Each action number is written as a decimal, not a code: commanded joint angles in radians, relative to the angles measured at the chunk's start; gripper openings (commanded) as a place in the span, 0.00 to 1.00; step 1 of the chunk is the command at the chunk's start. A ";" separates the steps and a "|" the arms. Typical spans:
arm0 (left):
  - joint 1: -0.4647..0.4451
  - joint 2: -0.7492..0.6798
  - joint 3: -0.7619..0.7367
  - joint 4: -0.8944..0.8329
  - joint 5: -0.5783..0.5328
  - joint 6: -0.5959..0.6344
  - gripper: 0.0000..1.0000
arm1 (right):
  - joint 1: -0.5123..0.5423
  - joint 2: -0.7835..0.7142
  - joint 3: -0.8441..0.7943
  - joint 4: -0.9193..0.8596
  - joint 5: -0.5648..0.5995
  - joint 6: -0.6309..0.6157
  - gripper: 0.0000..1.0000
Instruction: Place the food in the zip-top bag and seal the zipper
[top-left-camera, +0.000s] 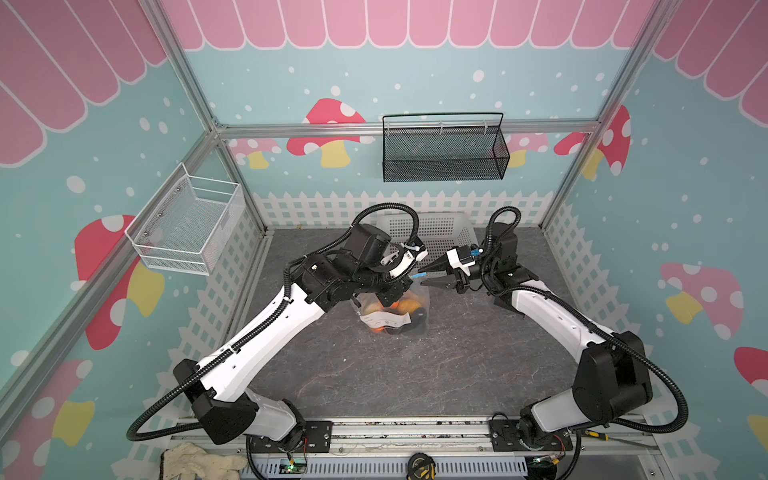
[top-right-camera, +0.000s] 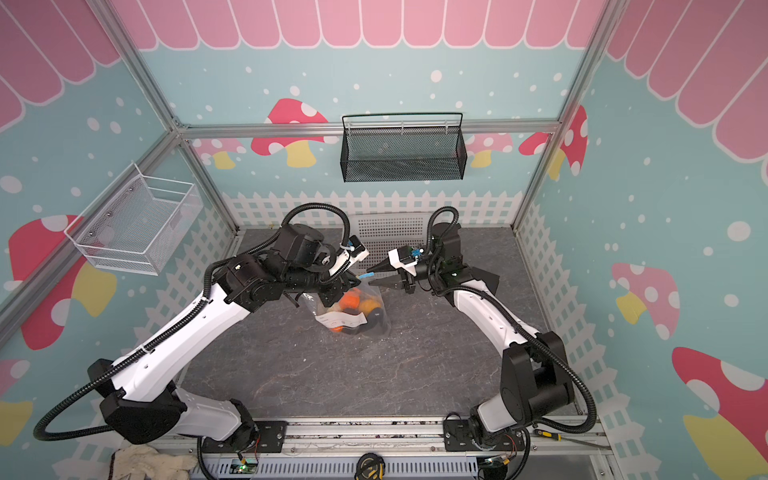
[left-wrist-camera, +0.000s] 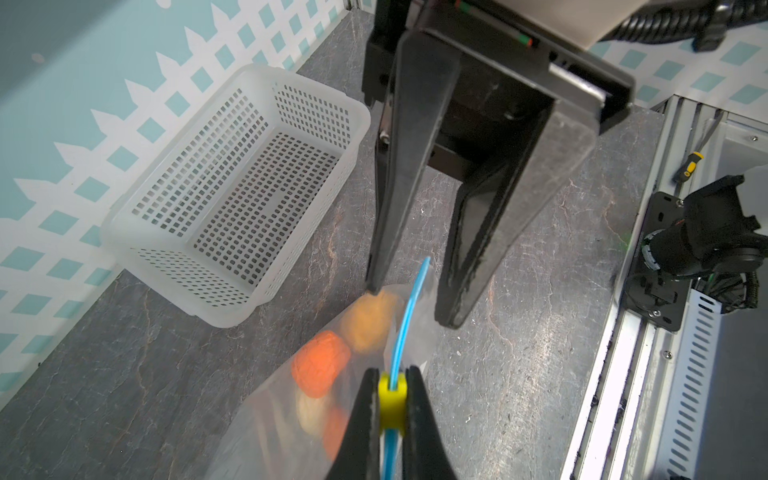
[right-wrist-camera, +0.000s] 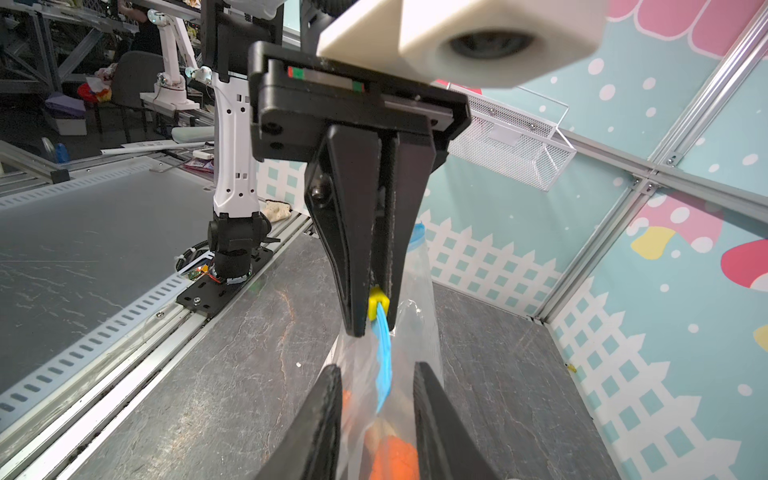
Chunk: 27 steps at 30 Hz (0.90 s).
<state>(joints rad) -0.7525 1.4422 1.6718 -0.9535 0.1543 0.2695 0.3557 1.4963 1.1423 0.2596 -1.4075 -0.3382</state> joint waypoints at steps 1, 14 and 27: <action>-0.004 0.006 0.037 -0.006 0.024 0.027 0.00 | 0.017 -0.013 0.023 0.055 -0.029 0.036 0.25; -0.006 0.020 0.054 -0.006 0.027 0.031 0.00 | 0.041 0.011 0.047 0.049 -0.019 0.035 0.02; -0.006 -0.001 0.051 -0.033 -0.025 0.039 0.00 | 0.003 -0.016 0.052 -0.026 0.038 -0.017 0.00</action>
<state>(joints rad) -0.7551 1.4578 1.7004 -0.9718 0.1513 0.2707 0.3813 1.4982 1.1740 0.2668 -1.3819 -0.3180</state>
